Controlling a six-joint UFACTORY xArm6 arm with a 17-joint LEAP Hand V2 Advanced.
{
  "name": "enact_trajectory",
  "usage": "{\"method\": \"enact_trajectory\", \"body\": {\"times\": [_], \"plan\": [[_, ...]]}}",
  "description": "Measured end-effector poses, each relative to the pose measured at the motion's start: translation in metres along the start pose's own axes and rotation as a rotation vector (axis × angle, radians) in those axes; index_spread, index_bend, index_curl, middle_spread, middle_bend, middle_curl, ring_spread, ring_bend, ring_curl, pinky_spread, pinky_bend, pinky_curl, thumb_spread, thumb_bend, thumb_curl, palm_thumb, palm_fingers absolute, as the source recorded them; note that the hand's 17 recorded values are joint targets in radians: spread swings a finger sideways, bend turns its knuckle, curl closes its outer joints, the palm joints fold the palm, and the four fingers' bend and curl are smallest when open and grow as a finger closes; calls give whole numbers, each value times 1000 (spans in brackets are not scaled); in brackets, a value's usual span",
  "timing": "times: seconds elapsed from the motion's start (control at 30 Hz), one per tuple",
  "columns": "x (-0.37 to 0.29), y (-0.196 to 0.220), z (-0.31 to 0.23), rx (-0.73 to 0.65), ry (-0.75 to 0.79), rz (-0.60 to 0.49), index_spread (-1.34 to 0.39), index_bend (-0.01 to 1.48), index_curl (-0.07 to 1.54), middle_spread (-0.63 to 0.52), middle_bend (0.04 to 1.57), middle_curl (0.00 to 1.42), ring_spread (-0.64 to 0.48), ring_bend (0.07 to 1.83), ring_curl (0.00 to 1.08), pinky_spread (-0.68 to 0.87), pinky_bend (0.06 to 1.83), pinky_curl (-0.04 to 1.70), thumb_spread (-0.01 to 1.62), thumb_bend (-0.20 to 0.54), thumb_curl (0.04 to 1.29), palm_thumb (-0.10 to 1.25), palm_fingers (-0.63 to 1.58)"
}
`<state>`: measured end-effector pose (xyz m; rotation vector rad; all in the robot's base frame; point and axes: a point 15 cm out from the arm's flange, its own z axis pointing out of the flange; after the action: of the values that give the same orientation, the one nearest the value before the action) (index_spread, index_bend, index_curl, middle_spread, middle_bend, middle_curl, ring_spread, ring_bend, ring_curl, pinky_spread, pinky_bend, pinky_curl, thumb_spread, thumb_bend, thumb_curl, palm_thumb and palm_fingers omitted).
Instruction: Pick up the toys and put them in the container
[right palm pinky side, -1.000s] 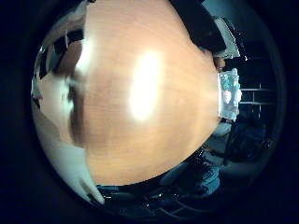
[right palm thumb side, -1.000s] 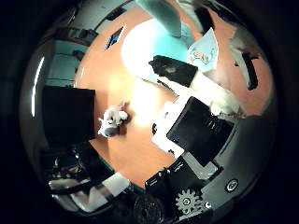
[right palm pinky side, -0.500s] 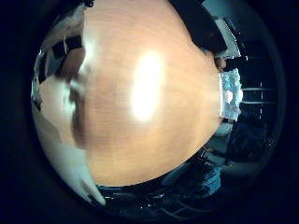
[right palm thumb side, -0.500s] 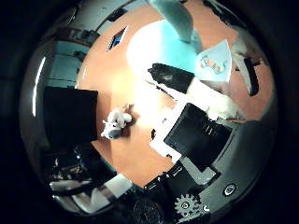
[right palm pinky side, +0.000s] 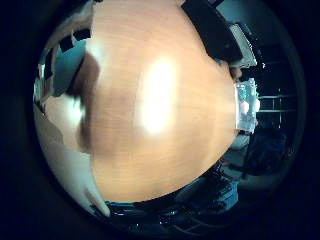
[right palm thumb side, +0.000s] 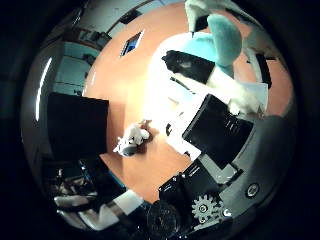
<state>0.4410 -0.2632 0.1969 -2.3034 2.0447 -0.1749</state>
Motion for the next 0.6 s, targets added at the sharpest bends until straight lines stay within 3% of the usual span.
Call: {"method": "enact_trajectory", "body": {"times": [0.23, 0.43, 0.6], "plan": [[-5, -1, 7, -11, -9, -10, -521, 285, 532, -295, 950, 662, -301, 1159, 547, -432, 1042, 624, 1136, -13, 244, 777, 1157], [-3, 0, 4, -12, -3, -14, -526, 148, 521, -290, 953, 637, -303, 1166, 537, -435, 1075, 611, 1122, -21, 241, 767, 1116], [-3, 1, 2, -17, 0, -28, -511, 134, 433, -319, 849, 614, -330, 1170, 541, -478, 1127, 616, 1056, -32, 239, 680, 851]]}}
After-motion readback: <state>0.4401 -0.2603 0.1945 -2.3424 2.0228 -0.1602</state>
